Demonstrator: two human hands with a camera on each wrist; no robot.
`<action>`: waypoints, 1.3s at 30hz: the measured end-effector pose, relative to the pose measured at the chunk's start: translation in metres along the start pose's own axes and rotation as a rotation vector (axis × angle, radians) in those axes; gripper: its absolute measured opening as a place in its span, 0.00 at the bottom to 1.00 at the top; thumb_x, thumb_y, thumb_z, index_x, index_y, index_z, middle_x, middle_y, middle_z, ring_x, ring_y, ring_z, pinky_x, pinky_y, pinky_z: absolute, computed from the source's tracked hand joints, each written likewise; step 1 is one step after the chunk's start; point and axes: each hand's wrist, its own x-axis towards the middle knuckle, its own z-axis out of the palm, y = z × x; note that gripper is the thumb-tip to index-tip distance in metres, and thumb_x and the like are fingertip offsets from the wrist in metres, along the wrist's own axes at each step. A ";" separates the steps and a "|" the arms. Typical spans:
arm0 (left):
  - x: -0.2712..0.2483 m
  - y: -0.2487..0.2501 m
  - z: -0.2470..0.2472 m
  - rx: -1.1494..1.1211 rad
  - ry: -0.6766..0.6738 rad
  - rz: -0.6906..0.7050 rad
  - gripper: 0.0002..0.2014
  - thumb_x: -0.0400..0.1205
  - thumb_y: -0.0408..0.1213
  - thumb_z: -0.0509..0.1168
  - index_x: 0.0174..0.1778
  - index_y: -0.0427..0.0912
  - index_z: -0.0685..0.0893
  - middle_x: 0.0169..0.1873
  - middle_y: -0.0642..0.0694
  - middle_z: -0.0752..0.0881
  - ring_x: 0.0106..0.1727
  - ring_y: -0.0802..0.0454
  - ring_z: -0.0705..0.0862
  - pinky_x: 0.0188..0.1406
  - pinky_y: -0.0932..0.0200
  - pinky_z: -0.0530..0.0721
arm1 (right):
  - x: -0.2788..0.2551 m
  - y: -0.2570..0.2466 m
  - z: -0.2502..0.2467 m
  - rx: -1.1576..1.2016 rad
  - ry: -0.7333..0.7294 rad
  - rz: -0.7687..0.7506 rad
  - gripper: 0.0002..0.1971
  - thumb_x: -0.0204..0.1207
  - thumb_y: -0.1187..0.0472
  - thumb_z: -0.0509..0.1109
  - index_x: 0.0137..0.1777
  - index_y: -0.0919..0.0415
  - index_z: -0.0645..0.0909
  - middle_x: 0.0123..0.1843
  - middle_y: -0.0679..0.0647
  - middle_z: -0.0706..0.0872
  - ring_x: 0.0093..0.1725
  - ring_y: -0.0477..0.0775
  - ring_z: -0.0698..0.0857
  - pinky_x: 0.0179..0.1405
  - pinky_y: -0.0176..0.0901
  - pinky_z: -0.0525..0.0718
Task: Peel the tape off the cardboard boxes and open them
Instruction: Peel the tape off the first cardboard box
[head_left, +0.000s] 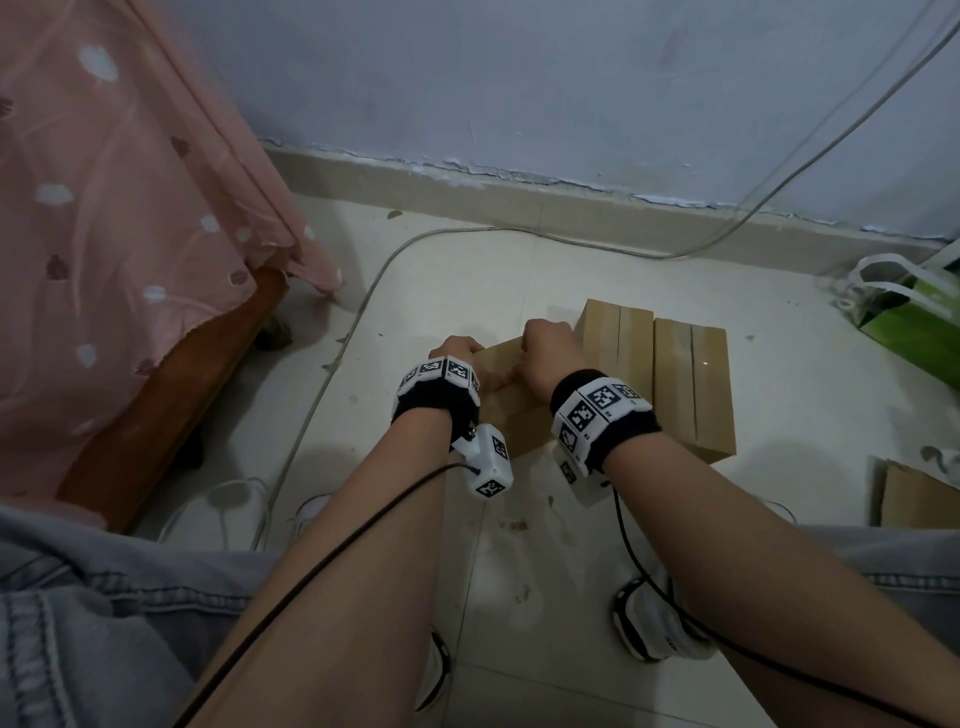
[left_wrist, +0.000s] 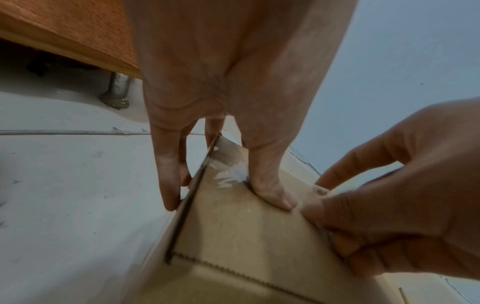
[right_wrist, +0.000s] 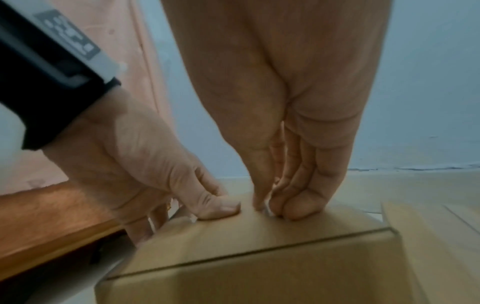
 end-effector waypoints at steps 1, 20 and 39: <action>-0.001 0.001 0.000 0.007 -0.001 -0.006 0.21 0.75 0.49 0.76 0.60 0.44 0.85 0.47 0.44 0.84 0.54 0.42 0.84 0.48 0.60 0.75 | 0.000 0.001 0.000 0.007 0.007 0.000 0.06 0.79 0.71 0.62 0.53 0.66 0.77 0.54 0.62 0.80 0.47 0.61 0.79 0.43 0.46 0.76; 0.002 -0.004 0.000 -0.032 0.004 -0.008 0.33 0.71 0.51 0.79 0.70 0.45 0.80 0.65 0.42 0.84 0.64 0.42 0.83 0.54 0.57 0.77 | 0.006 0.028 -0.021 0.221 -0.007 0.065 0.09 0.76 0.65 0.70 0.48 0.68 0.90 0.51 0.60 0.90 0.51 0.57 0.87 0.44 0.43 0.84; 0.004 -0.003 0.001 -0.010 0.003 0.007 0.30 0.73 0.50 0.78 0.69 0.43 0.81 0.63 0.42 0.85 0.63 0.41 0.84 0.53 0.57 0.77 | 0.001 0.017 -0.012 0.221 -0.029 -0.077 0.27 0.79 0.72 0.58 0.74 0.48 0.77 0.73 0.58 0.79 0.62 0.59 0.83 0.53 0.44 0.83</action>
